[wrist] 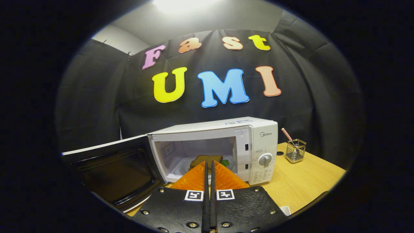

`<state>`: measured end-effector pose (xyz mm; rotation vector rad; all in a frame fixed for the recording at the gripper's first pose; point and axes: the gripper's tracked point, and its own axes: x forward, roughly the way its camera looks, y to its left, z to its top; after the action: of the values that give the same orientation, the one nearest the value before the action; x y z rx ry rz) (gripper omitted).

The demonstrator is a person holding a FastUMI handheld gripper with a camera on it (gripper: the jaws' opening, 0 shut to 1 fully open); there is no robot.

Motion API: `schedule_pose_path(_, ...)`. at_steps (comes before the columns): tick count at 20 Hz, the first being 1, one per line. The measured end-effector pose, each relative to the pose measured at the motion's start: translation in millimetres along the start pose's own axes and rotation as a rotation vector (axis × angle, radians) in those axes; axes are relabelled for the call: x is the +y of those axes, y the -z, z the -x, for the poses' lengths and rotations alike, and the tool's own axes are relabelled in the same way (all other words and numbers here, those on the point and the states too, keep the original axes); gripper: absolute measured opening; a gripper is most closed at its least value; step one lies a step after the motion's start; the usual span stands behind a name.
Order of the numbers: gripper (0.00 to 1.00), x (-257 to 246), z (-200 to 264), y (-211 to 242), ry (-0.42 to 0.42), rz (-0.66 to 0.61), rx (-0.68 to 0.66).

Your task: Open the microwave, put the food inside, and close the microwave door.

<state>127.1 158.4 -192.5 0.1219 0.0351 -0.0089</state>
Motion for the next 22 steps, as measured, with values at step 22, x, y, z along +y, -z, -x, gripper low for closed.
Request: schedule_pose_path(22, 0.0, 180, 136, -2, -0.407, -0.045, 0.013)
